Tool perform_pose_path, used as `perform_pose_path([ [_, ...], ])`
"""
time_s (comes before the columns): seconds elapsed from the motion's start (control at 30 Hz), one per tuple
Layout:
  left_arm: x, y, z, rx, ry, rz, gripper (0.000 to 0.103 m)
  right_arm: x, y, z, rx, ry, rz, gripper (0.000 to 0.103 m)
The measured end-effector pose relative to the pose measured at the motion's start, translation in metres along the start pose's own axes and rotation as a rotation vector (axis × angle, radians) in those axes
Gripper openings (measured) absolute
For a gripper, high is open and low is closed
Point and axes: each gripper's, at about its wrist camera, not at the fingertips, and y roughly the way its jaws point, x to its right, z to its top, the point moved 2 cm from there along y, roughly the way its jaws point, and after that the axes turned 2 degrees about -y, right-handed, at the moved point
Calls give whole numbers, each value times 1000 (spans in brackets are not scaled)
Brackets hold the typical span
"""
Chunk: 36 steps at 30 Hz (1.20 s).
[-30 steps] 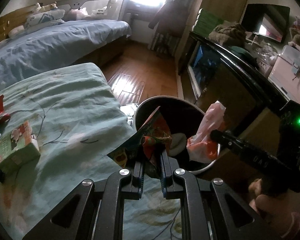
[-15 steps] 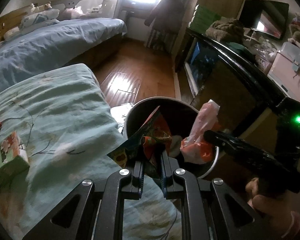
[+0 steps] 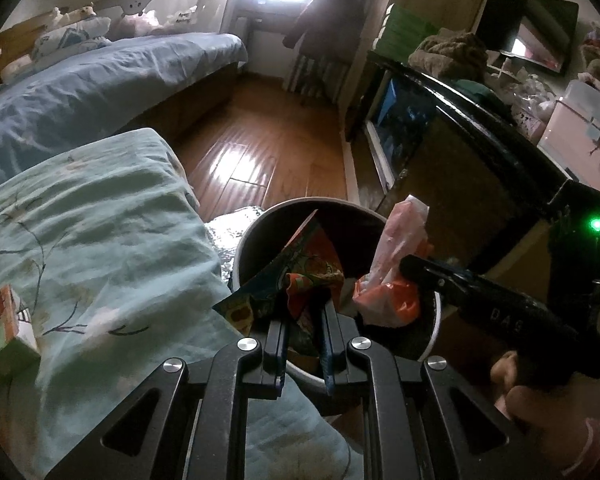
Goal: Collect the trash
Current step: 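Carry the snack bag and plastic bag over the black bin with both tools, then open both tools to drop the bags into the bin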
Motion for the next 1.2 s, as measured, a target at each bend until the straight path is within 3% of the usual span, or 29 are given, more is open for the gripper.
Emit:
perform_pose_path([
  [0.37, 7, 12, 8, -26, 12, -9, 14, 5, 2, 4, -8, 7, -5, 31],
  [0.47, 8, 13, 10, -21, 15, -9, 19, 4, 1, 6, -7, 2, -7, 34],
  [0.57, 8, 11, 9, -19, 19, -7, 33, 5, -1, 8, -4, 11, -7, 36],
  [0.63, 6, 7, 6, -5, 14, 2, 51, 5, -4, 8, -1, 22, -1, 46],
  [1.0, -23, -35, -28, 30, -64, 23, 55, -27, -20, -8, 20, 40, 76, 76],
  [1.2, -54, -71, -54, 73, -131, 72, 55, -67, -19, -22, 8, -3, 151, 79],
])
